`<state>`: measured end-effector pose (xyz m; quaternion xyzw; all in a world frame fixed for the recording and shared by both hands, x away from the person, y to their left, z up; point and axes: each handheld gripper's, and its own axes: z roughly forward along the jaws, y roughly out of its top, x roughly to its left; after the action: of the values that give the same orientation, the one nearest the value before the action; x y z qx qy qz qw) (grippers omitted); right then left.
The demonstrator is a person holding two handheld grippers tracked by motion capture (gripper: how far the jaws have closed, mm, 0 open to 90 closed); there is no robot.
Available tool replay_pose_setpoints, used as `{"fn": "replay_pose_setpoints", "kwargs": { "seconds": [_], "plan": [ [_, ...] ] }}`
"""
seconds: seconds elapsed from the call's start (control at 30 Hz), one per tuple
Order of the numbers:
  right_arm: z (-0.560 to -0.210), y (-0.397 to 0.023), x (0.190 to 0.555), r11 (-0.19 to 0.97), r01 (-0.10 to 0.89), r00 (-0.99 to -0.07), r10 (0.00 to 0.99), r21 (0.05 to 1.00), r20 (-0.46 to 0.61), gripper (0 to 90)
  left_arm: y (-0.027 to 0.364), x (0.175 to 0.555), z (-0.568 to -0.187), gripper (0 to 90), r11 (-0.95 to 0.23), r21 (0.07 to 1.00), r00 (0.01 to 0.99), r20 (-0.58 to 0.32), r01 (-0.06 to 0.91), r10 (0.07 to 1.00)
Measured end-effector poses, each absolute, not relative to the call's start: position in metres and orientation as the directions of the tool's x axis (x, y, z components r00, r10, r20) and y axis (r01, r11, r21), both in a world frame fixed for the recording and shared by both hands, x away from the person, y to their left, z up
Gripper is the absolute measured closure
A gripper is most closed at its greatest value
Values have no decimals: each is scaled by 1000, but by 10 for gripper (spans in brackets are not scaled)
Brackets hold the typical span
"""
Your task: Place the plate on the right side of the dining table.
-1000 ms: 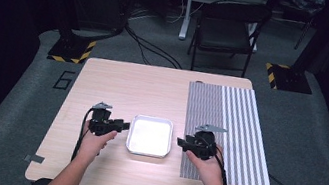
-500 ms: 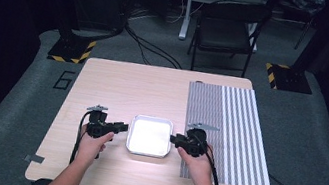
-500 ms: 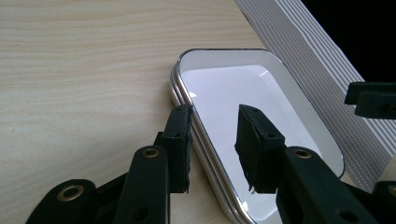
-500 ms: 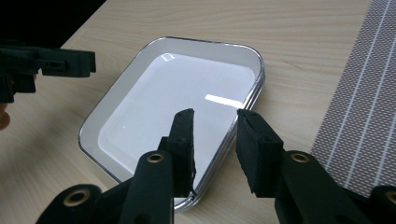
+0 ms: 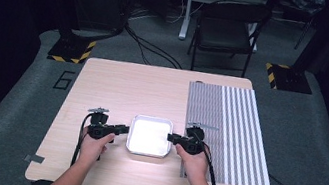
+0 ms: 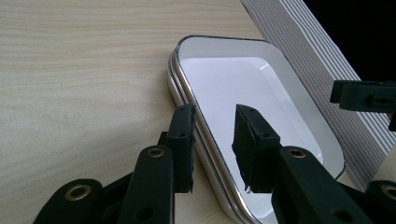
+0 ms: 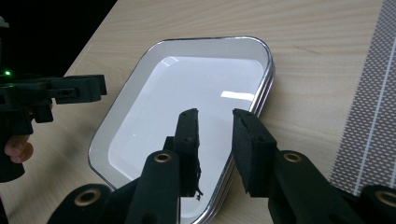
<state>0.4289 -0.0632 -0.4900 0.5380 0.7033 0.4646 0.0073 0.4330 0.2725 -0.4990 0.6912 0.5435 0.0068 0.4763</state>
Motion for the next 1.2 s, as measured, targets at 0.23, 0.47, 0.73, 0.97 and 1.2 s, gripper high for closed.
{"fn": "replay_pose_setpoints", "kwargs": {
  "seconds": [0.23, 0.47, 0.73, 0.97, 1.2],
  "plan": [
    [-496, -66, 432, -32, 777, -393, 755, 628, 525, 714, 273, 434, -500, 620, 46, 664, 421, -523, 746, 741],
    [-498, -65, 432, -51, 789, -381, 740, 612, 554, 706, 271, 435, -503, 657, 57, 648, 409, -545, 760, 732],
    [-501, -67, 430, -88, 807, -353, 721, 584, 597, 702, 273, 434, -509, 677, 123, 616, 372, -610, 778, 700],
    [-504, -67, 427, -85, 813, -350, 719, 576, 600, 697, 272, 432, -512, 706, 133, 601, 360, -625, 788, 692],
    [-506, -67, 425, -89, 818, -345, 715, 569, 608, 689, 268, 431, -514, 712, 125, 587, 356, -633, 800, 688]
  ]
}}
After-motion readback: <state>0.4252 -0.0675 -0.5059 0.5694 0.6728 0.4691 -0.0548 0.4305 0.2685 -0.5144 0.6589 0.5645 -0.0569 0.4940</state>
